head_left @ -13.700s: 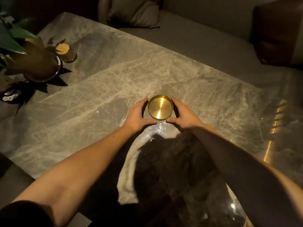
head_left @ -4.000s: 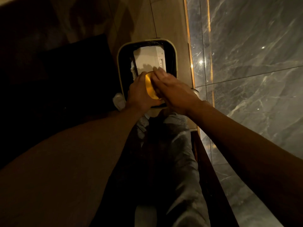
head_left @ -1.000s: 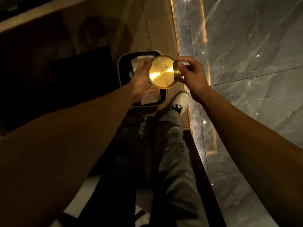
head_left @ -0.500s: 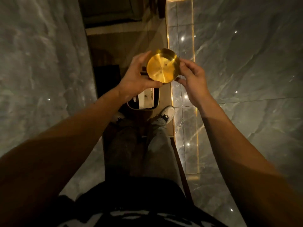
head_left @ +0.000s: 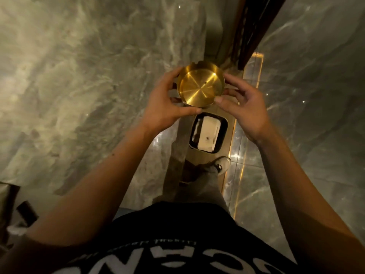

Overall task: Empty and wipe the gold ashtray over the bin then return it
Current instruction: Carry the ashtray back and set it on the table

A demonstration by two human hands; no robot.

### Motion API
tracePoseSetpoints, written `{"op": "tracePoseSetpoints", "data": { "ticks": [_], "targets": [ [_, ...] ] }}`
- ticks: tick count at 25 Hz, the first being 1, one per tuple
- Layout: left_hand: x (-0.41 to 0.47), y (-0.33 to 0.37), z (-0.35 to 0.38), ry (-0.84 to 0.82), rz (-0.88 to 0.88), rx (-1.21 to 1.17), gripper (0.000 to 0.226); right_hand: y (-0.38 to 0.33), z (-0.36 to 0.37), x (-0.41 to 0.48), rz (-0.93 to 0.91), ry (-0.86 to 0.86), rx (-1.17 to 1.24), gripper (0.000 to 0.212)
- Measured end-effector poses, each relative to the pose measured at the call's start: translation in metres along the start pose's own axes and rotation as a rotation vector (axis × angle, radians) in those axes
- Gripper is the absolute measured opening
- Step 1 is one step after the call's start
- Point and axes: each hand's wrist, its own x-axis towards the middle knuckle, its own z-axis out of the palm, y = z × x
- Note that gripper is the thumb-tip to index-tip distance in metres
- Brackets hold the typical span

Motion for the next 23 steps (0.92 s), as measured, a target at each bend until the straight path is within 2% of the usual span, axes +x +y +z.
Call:
{"op": "tracePoseSetpoints", "data": {
  "ticks": [3, 5, 9, 14, 19, 23],
  "targets": [
    [-0.009, -0.012, -0.047, 0.065, 0.067, -0.019, 0.100, -0.016, 0.047, 0.005, -0.018, -0.058, -0.123, 0.076],
    [-0.011, -0.023, -0.075, 0.049, 0.109, -0.019, 0.100, -0.021, 0.076, 0.006, -0.048, -0.047, -0.221, 0.080],
    [-0.014, -0.052, -0.141, -0.040, 0.139, -0.054, 0.102, -0.024, 0.153, 0.000, -0.103, 0.092, -0.367, 0.078],
    [-0.031, -0.071, -0.221, -0.093, 0.175, -0.034, 0.102, -0.033, 0.245, -0.016, -0.172, 0.202, -0.378, 0.077],
    [-0.052, -0.062, -0.256, -0.080, 0.203, -0.045, 0.099, -0.049, 0.280, -0.027, -0.251, 0.257, -0.450, 0.078],
    [-0.070, -0.045, -0.274, 0.034, 0.224, -0.025, 0.097, -0.065, 0.291, -0.024, -0.264, 0.201, -0.402, 0.078]
  ]
}}
